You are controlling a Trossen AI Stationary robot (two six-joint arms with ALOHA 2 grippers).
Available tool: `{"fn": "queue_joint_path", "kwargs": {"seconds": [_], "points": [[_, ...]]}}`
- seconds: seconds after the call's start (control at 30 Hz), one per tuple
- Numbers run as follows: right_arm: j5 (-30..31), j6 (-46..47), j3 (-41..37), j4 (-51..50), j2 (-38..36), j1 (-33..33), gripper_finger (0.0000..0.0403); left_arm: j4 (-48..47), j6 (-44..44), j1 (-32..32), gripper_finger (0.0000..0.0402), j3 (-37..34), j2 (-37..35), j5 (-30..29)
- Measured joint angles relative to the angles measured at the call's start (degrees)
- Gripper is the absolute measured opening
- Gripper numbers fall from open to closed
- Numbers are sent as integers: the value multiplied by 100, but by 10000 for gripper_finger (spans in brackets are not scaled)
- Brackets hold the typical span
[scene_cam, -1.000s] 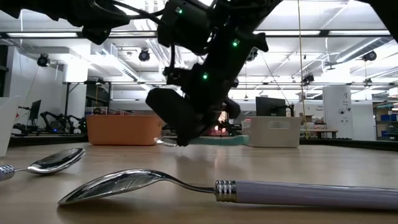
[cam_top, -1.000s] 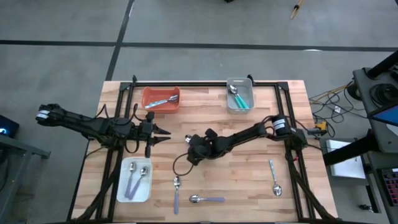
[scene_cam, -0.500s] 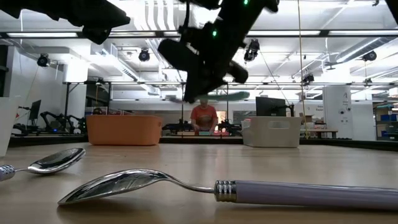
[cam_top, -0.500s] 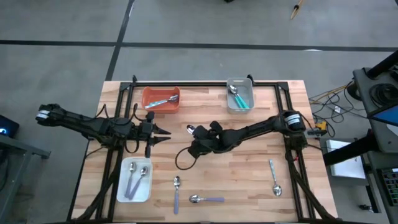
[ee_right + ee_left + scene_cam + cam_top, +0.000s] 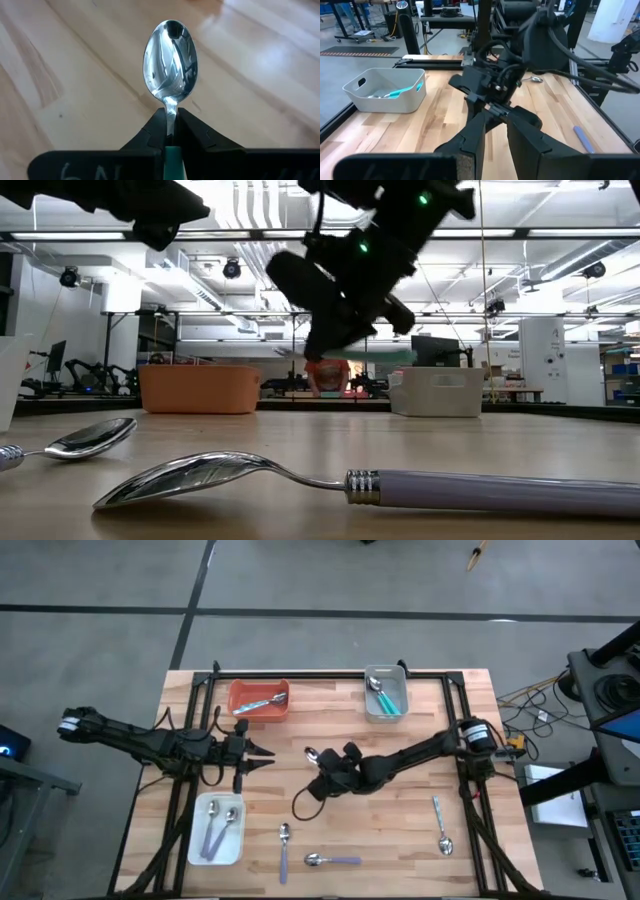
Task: Sort silverware by color (type)
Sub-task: Put the light blue spoon into the gray bin
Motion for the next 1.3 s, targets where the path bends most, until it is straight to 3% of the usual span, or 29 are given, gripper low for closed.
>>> {"fn": "queue_joint_path", "kwargs": {"seconds": [0.27, 0.53, 0.7, 1.03, 1.3], "points": [[80, 448, -460, 426, 0, -33, 22, 104, 83, 0, 63, 0, 3, 0], [-117, 319, -103, -59, -106, -144, 22, 97, 83, 0, 63, -39, 5, 0], [-332, -114, 344, -806, -426, -533, 22, 123, 84, 0, 63, -39, 4, 0], [-1421, -767, 545, -1555, -1297, -1764, 22, 134, 390, 1, 63, -39, 27, -171], [-1437, -730, 545, -2740, -2012, -2985, 22, 146, 1054, 7, 63, 96, 21, -758]]}}
